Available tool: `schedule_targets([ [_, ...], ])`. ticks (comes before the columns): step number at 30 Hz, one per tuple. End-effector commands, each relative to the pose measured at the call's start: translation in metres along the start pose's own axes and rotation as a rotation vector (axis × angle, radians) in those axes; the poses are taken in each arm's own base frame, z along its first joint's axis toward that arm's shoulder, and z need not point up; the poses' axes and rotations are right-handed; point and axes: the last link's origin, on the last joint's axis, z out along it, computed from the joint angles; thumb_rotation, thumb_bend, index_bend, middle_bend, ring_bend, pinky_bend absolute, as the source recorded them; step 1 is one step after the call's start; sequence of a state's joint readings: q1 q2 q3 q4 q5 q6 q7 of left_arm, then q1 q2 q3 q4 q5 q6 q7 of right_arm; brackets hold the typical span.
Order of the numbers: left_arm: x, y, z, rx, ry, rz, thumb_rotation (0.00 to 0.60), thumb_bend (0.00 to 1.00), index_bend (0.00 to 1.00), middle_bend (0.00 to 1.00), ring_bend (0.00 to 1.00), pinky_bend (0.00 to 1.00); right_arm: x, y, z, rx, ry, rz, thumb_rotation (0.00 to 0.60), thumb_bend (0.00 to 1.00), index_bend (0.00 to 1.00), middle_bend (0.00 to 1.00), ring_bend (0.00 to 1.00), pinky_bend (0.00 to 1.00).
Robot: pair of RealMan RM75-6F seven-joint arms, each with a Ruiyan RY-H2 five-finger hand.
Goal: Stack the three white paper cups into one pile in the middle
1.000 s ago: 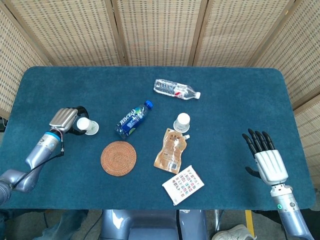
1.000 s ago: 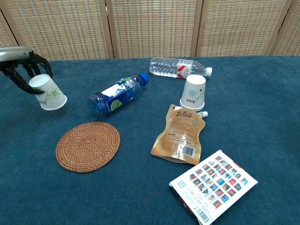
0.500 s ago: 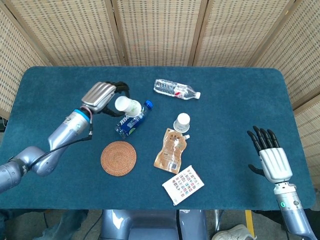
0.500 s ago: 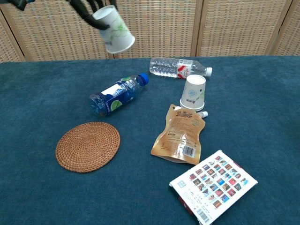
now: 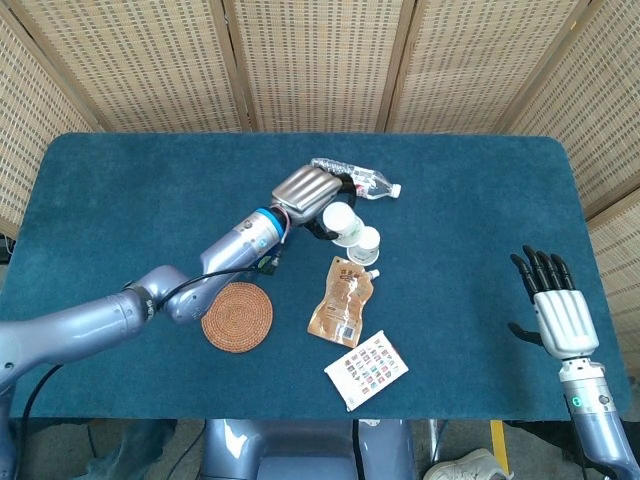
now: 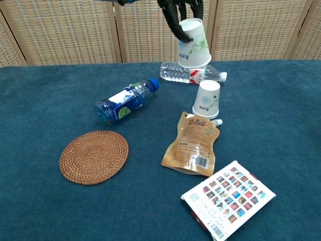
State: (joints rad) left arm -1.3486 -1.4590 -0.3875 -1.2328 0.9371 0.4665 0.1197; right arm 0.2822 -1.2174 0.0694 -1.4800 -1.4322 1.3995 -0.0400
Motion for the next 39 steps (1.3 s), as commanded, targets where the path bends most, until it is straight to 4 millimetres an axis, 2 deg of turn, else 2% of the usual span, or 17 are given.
schedule_targets([
  [1, -0.013, 0.015, 0.02, 0.0, -0.037, 0.047, 0.6, 0.22, 0.5, 0.3, 0.35, 0.31, 0.0, 0.001, 0.001, -0.003, -0.004, 0.004, 0.6, 0.0, 0.03, 0.0, 0.0, 0.0],
  [7, -0.025, 0.033, 0.044, 0.009, -0.056, 0.052, 0.6, 0.23, 0.5, 0.3, 0.35, 0.31, -0.001, 0.006, 0.004, -0.02, -0.013, 0.019, 0.6, 0.0, 0.03, 0.0, 0.0, 0.0],
  [12, -0.035, 0.038, 0.058, 0.033, -0.074, 0.063, 0.6, 0.23, 0.5, 0.3, 0.35, 0.31, -0.001, 0.009, 0.007, -0.026, -0.019, 0.028, 0.6, 0.0, 0.03, 0.0, 0.0, 0.0],
  [26, -0.048, 0.038, 0.078, 0.087, -0.108, 0.032, 0.6, 0.22, 0.49, 0.3, 0.35, 0.31, 0.0, 0.016, 0.01, -0.053, -0.02, 0.038, 0.6, 0.0, 0.03, 0.0, 0.0, 0.0],
  [28, -0.049, 0.037, 0.08, 0.092, -0.105, 0.03, 0.6, 0.2, 0.45, 0.28, 0.33, 0.3, 0.0, 0.017, 0.01, -0.056, -0.02, 0.039, 0.6, 0.0, 0.03, 0.0, 0.0, 0.0],
  [29, -0.049, 0.037, 0.081, 0.094, -0.103, 0.028, 0.6, 0.17, 0.39, 0.22, 0.29, 0.28, 0.0, 0.017, 0.01, -0.056, -0.02, 0.039, 0.6, 0.0, 0.03, 0.0, 0.0, 0.0],
  [30, -0.049, 0.037, 0.081, 0.095, -0.102, 0.026, 0.6, 0.13, 0.29, 0.13, 0.21, 0.24, 0.0, 0.017, 0.01, -0.056, -0.02, 0.039, 0.6, 0.0, 0.03, 0.0, 0.0, 0.0],
  [33, -0.052, 0.036, 0.081, 0.095, -0.12, 0.018, 0.6, 0.01, 0.04, 0.0, 0.02, 0.1, 0.0, 0.017, 0.01, -0.056, -0.019, 0.039, 0.6, 0.0, 0.03, 0.0, 0.0, 0.0],
  [36, -0.05, 0.037, 0.079, 0.087, -0.127, -0.009, 0.6, 0.0, 0.0, 0.0, 0.0, 0.03, 0.0, 0.017, 0.01, -0.055, -0.02, 0.038, 0.6, 0.0, 0.03, 0.0, 0.0, 0.0],
  [39, -0.043, 0.036, 0.076, 0.079, -0.1, -0.019, 0.6, 0.0, 0.0, 0.0, 0.0, 0.02, 0.0, 0.016, 0.009, -0.053, -0.02, 0.038, 0.6, 0.0, 0.03, 0.0, 0.0, 0.0],
])
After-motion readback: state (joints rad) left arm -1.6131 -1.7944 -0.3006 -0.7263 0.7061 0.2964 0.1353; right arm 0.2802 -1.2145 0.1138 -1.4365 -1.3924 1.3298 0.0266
